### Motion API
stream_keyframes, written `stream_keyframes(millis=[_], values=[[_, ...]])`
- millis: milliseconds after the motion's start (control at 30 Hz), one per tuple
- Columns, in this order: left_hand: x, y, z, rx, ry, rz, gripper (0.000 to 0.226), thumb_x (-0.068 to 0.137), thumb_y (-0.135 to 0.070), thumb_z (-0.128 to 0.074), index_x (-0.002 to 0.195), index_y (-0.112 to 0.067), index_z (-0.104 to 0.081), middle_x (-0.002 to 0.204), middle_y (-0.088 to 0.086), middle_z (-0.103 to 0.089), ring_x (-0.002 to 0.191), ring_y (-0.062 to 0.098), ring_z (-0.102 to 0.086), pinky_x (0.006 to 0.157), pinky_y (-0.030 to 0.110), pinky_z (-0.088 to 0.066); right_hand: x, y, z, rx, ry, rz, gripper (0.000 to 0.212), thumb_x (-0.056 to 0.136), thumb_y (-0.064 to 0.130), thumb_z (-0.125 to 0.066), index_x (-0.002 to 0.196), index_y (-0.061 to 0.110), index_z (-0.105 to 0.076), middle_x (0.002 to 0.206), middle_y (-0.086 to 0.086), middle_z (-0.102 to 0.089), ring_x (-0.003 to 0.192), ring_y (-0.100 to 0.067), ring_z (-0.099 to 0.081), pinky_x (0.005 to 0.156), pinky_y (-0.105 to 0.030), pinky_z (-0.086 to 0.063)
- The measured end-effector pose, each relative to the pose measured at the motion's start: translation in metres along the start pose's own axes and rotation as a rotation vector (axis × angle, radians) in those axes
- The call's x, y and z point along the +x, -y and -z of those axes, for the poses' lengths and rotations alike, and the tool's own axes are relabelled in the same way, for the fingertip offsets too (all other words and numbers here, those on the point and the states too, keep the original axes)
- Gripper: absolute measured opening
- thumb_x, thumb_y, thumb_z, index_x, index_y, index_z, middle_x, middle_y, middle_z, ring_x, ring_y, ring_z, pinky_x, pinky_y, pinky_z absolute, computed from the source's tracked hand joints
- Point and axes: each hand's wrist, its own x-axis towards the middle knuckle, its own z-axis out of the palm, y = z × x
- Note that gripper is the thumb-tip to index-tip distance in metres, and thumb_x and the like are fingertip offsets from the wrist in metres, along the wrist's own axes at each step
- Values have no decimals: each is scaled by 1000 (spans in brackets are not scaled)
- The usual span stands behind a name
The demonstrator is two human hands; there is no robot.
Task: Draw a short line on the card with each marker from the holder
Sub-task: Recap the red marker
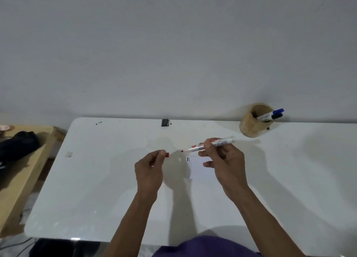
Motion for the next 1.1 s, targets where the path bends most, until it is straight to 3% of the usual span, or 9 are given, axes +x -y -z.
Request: stream_keyframes(millis=[100,267,400,733,900,967,1100], values=[[-19,-15,7,-347,84,178,19,94,-31,-65,87,-18,-78,87,-10,-75,81,14,-60,81,35,-49,-14,5,-14,-24,8,88,9,93,18,-71,99,11,-71,93,-1,-81,81,-15,-76,59,-24,-58],[-40,-22,18,-542,173,299,23,93,-33,-64,96,-14,-78,96,-3,-71,88,19,-54,85,38,-48,-35,4,-30,-75,13,151,11,93,18,-73,101,11,-71,91,4,-81,84,-14,-78,65,-32,-63],[-49,-20,28,-574,224,348,24,92,-34,-64,97,-15,-78,93,-5,-72,88,18,-55,85,37,-49,-49,-3,-36,-98,-2,167,9,92,18,-73,100,13,-71,90,7,-81,84,-13,-78,68,-38,-64],[-59,-14,45,-560,332,375,23,86,-36,-68,87,-16,-80,80,-4,-66,84,18,-56,85,38,-49,-80,-20,-45,-106,-76,180,12,92,19,-73,102,13,-70,93,3,-81,85,-17,-78,63,-30,-62],[-60,-13,39,-545,360,355,23,90,-32,-66,91,-13,-79,72,-2,-65,80,17,-59,79,36,-52,-85,-18,-41,-86,-118,177,10,90,17,-76,99,14,-73,91,4,-81,82,-17,-78,59,-25,-60],[-60,-13,35,-540,378,334,24,91,-31,-64,95,-11,-77,77,2,-70,81,17,-66,81,37,-53,-82,-16,-35,-62,-104,143,9,88,16,-79,96,17,-76,92,1,-81,85,-18,-78,60,-24,-59],[-57,-19,25,-483,328,214,19,95,-23,-64,94,-8,-75,84,4,-76,82,17,-72,85,39,-55,-72,-5,-14,12,-193,154,36,76,12,-87,106,23,-71,95,3,-78,88,-10,-75,70,-21,-60]])
